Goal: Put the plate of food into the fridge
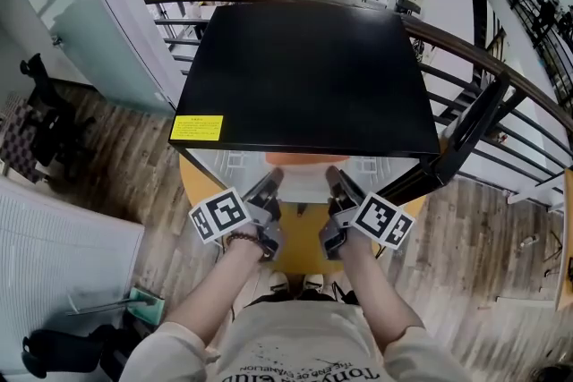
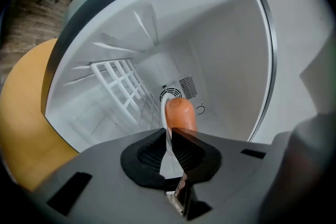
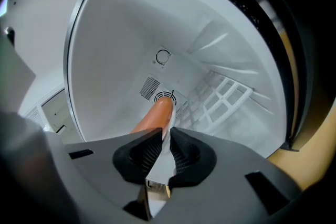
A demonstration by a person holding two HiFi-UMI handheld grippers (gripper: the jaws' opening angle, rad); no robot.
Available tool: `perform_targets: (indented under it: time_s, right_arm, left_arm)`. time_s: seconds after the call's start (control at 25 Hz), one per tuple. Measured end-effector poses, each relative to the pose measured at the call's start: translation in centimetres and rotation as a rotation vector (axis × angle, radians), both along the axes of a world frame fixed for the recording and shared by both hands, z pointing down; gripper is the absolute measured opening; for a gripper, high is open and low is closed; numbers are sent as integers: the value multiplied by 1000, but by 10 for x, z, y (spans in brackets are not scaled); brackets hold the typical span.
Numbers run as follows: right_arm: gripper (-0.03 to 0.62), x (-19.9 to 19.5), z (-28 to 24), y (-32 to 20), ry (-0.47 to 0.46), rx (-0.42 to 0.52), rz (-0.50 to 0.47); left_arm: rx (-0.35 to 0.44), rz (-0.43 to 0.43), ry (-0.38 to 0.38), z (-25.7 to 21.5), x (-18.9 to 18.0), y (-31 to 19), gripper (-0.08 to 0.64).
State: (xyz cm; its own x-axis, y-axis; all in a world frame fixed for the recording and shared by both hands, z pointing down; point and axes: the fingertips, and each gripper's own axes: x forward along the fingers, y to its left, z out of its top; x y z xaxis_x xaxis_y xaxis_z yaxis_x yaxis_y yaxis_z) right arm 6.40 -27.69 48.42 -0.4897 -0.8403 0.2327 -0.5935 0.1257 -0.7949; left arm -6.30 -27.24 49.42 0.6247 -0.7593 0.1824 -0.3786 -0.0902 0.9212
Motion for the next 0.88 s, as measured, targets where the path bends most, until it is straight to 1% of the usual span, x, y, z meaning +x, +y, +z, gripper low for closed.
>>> perform_targets:
  time_s: [0.4,0.88]
  right_arm:
    - [63,-2,10,-19,15,-18,11]
    - [71,-3,19,-25,39,-41,11]
  left_arm:
    - [-20,-8,-15,11,-2,-19,46]
    - [-57,-6,-32,21,-3,-24,52]
